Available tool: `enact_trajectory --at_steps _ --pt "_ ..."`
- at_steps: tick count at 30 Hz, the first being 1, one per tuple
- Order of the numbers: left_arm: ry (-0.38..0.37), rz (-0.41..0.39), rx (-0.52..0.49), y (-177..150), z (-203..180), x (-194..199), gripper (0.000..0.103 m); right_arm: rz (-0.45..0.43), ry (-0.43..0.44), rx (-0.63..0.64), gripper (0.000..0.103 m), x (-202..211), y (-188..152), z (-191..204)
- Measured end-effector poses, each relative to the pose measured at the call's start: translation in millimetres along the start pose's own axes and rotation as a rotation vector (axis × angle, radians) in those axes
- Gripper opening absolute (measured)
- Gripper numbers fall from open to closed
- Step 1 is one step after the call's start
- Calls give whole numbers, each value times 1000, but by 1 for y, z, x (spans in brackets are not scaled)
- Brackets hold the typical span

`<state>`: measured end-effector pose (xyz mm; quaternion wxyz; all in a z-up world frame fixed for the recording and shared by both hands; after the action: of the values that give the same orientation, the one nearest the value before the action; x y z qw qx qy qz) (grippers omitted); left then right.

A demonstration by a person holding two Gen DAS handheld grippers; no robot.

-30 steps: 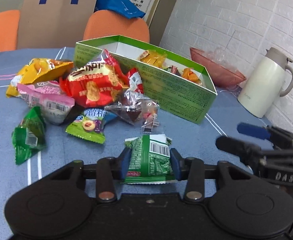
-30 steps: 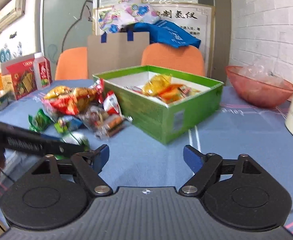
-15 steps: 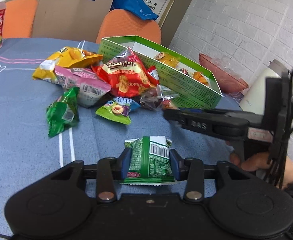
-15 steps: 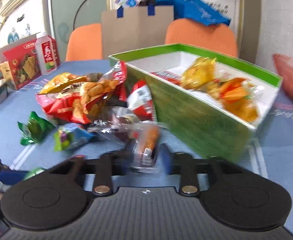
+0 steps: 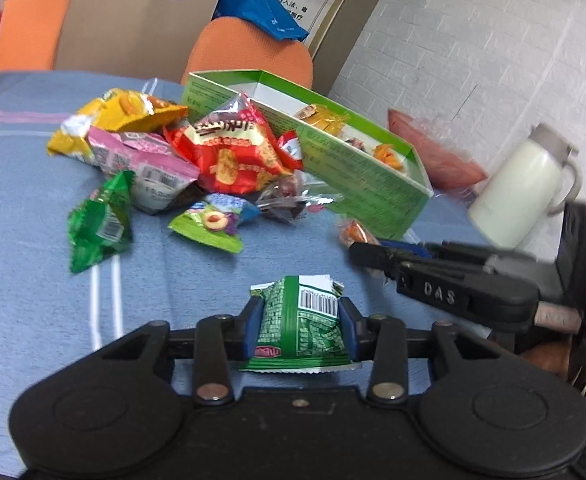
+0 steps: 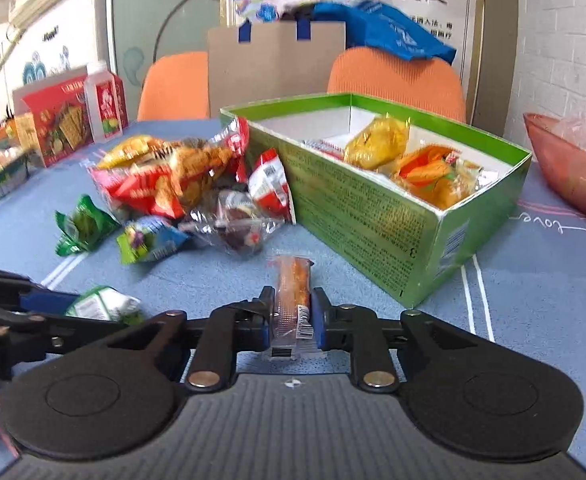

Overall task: Organize snacks
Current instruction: 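Carry the green packet into the green box and release it while the right tool carries the bar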

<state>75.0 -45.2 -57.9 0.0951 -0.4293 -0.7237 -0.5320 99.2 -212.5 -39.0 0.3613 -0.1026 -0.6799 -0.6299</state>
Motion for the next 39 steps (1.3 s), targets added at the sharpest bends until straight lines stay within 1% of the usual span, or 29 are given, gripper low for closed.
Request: enact_trajectory --at_steps 2,4,8,10,13,16,19,21,25,31,32,33,34,35,37,39 --pt "-33 -25 -8 12 -8 4 88 -54 13 -4 33 15 6 0" --pt "-68 -65 -32 31 -20 7 88 -116 0 3 33 32 18 -3" --pt "-167 -131 -3 72 -39 8 88 -228 -40 25 34 55 46 -13" --pt "-181 -157 13 91 -45 4 88 -263 -67 39 33 60 59 -20" --pt "-180 -192 36 118 -53 -8 88 -295 -110 42 33 59 74 -33" --pt "-181 -203 68 139 -58 -22 88 -311 -150 27 34 53 85 -48" --pt "-151 -219 80 155 -57 -39 88 -311 -172 11 34 41 90 -61" --pt "-140 -216 94 162 -53 -52 88 -303 -178 0 34 32 91 -69" --pt "-115 -201 116 167 -43 -79 88 -274 -167 -14 34 11 91 -74" --pt "-98 -155 134 165 -33 -107 88 -234 -147 9 34 -10 83 -68" --pt "-86 -156 134 164 -31 -110 93 -227 -144 13 34 -13 82 -67" --pt "-73 -160 132 163 -30 -111 103 -222 -142 21 39 -16 81 -66" --pt "-59 -162 129 162 -28 -110 103 -217 -139 34 50 -19 79 -64" --pt "-37 -170 134 160 -26 -107 103 -215 -150 49 72 -21 78 -63" --pt "-18 -206 148 158 -23 -91 103 -211 -199 71 103 -16 75 -63" --pt "-43 -218 148 155 -22 -70 103 -265 -243 73 103 4 74 -64"
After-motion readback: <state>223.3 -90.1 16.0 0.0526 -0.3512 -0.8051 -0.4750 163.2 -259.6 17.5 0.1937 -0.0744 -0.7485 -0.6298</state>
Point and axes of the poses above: each gripper's, at about its wrist camera, not at the fingertips, and x roughly against the way its jaws point, z to its left, y to its top, the point moved 6 cm from there along -x, roughly the way its jaws point, and after that the axes turned 4 degrees about z, right-handed, at the moved point
